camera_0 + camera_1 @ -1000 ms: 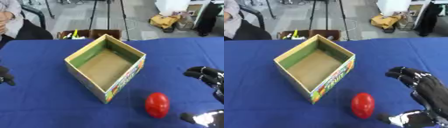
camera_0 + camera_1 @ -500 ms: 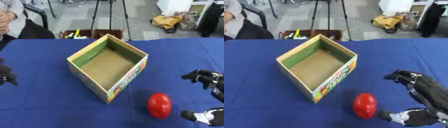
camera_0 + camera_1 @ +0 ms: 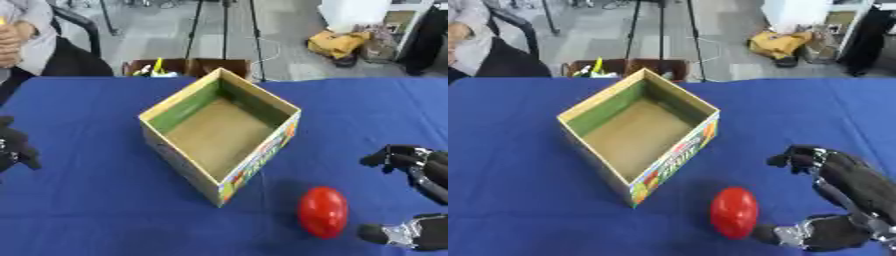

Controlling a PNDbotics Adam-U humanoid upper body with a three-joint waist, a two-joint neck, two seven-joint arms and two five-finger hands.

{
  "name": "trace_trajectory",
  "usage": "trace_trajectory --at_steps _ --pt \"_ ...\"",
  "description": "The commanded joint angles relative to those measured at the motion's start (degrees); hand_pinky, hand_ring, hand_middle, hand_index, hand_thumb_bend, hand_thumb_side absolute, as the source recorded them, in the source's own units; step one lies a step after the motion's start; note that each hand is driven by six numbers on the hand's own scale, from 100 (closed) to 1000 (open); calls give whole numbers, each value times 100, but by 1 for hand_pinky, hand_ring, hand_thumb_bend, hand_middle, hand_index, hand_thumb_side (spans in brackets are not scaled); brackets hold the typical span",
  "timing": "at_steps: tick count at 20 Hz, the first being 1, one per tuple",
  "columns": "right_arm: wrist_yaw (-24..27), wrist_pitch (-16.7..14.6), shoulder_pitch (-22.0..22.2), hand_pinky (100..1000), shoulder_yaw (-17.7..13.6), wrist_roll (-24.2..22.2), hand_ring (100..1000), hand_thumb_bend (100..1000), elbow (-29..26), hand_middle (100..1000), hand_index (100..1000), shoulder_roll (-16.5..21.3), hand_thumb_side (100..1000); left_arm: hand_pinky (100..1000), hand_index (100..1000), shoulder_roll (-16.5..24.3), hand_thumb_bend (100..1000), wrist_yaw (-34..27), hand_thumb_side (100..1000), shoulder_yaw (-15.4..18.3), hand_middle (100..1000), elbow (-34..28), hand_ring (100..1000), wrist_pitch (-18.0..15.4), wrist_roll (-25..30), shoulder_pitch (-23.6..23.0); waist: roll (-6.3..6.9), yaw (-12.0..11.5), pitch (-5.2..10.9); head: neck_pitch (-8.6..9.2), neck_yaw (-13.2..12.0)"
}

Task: Pick up objects on the table and place them in the box.

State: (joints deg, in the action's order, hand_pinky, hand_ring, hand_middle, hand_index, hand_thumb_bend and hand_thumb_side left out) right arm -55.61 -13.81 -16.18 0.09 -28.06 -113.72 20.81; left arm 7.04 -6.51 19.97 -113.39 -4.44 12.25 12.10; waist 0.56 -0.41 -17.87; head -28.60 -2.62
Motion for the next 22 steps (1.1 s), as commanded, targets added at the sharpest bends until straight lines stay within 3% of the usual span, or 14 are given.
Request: trace_trajectory --at_steps 1,6,22 --pt "-183 11 -69 380 63 -65 635 845 -87 682 835 64 989 421 747 70 100 5 929 -21 530 -121 493 -9 31 50 0 -11 82 30 -43" --pt "-316 85 -61 338 176 -88 616 851 -87 660 856 24 941 422 746 60 100 9 930 -34 530 -121 493 -5 59 55 3 -18 64 32 -63" --pt "-652 279 -171 323 378 -213 605 841 -87 658 833 189 927 424 745 55 100 15 934 -79 532 -121 494 1 170 104 -21 -94 -1 -3 -41"
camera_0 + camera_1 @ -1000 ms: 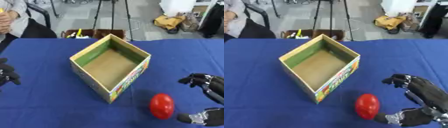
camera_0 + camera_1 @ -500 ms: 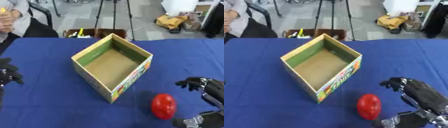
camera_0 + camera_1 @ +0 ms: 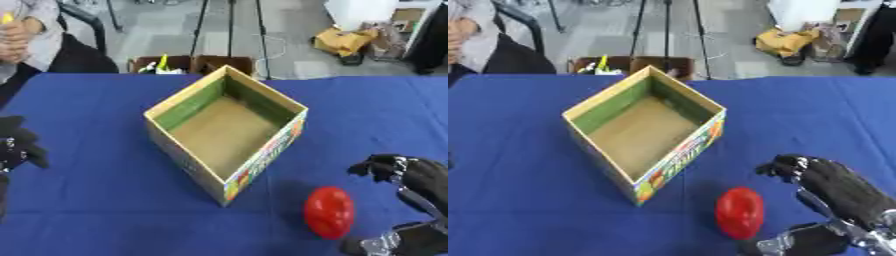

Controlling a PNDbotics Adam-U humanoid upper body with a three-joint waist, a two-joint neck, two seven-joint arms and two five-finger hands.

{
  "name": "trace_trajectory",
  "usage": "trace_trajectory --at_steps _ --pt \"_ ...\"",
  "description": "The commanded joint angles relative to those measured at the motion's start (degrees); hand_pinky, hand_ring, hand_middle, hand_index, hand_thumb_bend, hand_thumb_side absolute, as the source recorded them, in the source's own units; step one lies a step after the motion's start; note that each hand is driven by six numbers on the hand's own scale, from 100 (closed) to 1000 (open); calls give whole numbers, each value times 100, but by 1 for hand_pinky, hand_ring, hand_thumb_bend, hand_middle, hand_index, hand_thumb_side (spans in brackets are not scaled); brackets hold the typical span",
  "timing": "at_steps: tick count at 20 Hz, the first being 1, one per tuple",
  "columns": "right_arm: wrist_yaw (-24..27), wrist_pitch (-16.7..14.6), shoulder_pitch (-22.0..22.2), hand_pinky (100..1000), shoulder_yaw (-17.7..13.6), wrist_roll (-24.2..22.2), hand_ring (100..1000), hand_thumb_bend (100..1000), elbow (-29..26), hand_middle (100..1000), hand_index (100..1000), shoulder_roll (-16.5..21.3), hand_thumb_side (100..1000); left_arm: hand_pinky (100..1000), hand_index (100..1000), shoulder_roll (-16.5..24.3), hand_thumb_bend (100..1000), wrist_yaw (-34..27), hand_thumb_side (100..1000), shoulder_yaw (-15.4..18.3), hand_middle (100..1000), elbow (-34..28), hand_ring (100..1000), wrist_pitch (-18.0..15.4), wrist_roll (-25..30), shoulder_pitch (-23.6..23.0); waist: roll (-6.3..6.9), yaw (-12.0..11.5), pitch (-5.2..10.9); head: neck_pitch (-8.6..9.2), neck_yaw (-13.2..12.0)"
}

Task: Pick up objects on the table and place them in the box.

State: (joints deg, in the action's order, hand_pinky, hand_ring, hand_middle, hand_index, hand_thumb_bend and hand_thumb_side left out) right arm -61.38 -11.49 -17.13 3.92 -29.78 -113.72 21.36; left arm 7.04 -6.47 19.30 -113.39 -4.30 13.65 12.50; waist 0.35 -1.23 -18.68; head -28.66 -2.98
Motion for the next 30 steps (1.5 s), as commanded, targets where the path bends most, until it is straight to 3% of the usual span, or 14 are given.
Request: trace_trajectory --at_steps 1,4,9,13,20,30 --pt "-80 73 -94 321 -4 -60 604 840 -87 657 832 139 928 424 745 53 100 12 934 -14 532 -121 494 -15 36 67 0 -18 74 9 2" --pt "-126 153 -146 325 -18 -67 604 841 -87 660 832 159 941 424 745 41 100 19 935 -22 532 -121 494 -18 58 74 1 -37 52 56 116" --pt "-278 202 -219 343 -17 -123 611 854 -87 675 836 208 929 424 746 17 100 44 937 -28 532 -121 493 -21 90 90 -5 -55 -4 162 677" --pt "-356 183 -266 352 -15 -314 606 868 -87 682 840 202 913 424 746 -5 100 73 938 -28 532 -121 493 -30 118 89 3 -62 -40 192 781" --pt "-497 146 -281 346 -35 -569 585 897 -87 689 849 89 879 424 746 -40 100 118 939 -25 533 -121 493 -45 146 84 13 -64 -88 188 531" --pt "-477 376 -439 302 -134 -657 560 875 36 656 829 -49 885 426 747 -62 100 153 942 -37 533 -121 494 -27 206 115 -19 -112 -139 88 187"
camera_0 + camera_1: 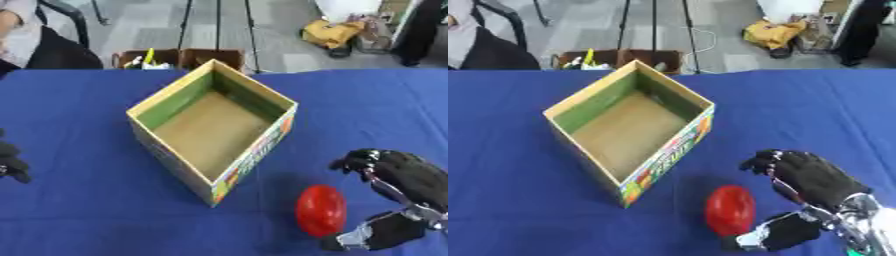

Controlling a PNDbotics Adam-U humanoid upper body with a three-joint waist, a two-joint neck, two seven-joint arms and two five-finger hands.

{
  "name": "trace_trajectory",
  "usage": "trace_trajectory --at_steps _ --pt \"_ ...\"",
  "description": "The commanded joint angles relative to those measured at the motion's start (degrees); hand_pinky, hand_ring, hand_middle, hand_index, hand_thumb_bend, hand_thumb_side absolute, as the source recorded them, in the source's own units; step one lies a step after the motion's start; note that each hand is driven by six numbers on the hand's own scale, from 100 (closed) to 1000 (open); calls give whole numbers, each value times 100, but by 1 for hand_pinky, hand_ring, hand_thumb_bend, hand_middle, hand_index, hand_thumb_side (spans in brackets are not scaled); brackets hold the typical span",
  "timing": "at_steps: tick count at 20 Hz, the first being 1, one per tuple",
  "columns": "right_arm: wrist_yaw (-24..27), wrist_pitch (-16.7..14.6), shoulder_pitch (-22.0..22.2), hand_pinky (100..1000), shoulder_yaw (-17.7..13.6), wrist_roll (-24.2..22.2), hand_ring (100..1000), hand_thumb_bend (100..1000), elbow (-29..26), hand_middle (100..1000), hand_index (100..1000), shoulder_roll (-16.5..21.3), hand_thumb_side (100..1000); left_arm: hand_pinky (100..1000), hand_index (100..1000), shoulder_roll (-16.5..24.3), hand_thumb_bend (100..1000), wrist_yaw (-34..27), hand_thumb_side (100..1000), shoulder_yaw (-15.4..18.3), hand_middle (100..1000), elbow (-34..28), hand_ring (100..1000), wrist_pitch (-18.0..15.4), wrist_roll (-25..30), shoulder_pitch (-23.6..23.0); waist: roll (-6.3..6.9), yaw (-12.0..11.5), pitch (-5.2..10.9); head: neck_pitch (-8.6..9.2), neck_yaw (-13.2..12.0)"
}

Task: Pick up objects on the table and place them in the box.

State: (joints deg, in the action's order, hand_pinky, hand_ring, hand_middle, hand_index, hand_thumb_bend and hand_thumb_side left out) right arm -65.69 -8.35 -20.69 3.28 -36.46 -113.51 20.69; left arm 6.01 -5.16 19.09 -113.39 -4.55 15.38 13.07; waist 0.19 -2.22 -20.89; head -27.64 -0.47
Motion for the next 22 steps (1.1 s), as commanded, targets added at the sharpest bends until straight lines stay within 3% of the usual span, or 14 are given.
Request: trace_trajectory --at_steps 1,10,22 --pt "-90 85 -102 300 -81 41 558 868 63 655 825 3 891 426 747 38 100 24 943 -18 534 -121 494 2 39 63 -8 -24 74 -14 -91" --pt "-309 187 -216 236 -60 342 528 839 398 619 811 -121 899 426 747 8 100 60 944 -36 534 -121 494 14 95 92 -21 -65 13 0 -143" --pt "-616 -36 -306 212 105 430 522 843 647 617 800 -203 894 427 748 2 100 56 945 -56 536 -121 495 -4 151 67 14 -56 33 133 300"
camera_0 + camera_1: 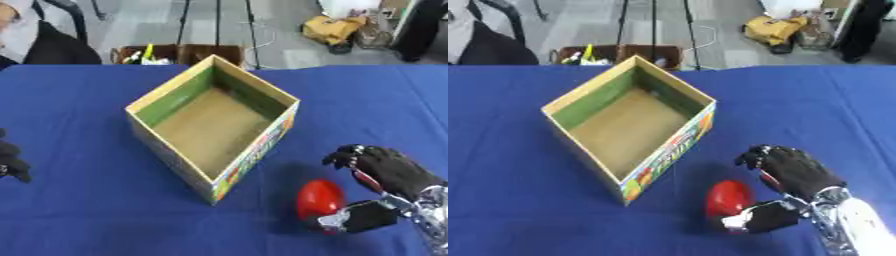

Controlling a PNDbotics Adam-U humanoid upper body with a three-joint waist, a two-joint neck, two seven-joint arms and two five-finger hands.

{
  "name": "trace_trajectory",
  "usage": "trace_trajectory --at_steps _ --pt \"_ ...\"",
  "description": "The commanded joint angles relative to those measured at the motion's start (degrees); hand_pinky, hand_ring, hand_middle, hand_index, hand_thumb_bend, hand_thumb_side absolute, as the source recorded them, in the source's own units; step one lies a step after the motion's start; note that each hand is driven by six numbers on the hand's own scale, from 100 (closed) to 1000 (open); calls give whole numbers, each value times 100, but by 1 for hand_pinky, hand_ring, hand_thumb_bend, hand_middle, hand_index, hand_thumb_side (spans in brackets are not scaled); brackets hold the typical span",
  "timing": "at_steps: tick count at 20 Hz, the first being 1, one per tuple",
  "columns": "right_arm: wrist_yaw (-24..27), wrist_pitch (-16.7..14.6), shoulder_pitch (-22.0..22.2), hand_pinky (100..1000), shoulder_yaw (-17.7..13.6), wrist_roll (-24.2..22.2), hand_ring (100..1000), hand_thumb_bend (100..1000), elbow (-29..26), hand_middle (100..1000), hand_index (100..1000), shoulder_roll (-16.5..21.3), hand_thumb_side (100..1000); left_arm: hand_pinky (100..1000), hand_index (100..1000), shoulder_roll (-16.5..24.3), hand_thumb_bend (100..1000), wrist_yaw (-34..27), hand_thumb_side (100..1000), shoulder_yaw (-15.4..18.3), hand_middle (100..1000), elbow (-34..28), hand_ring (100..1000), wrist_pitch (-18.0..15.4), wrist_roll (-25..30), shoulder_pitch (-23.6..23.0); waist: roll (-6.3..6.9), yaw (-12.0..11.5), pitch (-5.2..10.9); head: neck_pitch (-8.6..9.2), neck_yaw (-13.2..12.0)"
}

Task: Pick up objects on the table and place them in the box.

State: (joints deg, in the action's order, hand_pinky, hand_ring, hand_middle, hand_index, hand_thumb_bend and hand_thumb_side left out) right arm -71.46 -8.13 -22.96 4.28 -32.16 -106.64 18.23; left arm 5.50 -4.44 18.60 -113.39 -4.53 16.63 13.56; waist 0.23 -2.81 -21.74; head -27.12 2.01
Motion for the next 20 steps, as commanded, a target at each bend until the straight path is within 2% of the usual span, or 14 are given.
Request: trace_trajectory --at_steps 1,7,16,20 --pt "-42 -71 -73 205 11 1 520 844 -39 613 795 46 886 427 748 56 100 -18 946 -8 536 -121 495 -6 29 20 10 3 118 82 57" --pt "-140 -185 37 156 87 8 505 811 -60 588 774 49 867 428 749 60 100 -19 948 -9 537 -121 496 4 54 36 2 8 107 79 70" --pt "-20 -305 58 147 145 -203 503 783 98 590 770 41 817 429 750 67 100 -40 948 -22 538 -121 498 -1 87 39 16 13 106 82 49" --pt "71 -261 39 123 147 -173 495 731 163 583 766 36 806 430 750 63 100 -39 948 -26 539 -121 499 -5 95 35 25 12 103 99 49"
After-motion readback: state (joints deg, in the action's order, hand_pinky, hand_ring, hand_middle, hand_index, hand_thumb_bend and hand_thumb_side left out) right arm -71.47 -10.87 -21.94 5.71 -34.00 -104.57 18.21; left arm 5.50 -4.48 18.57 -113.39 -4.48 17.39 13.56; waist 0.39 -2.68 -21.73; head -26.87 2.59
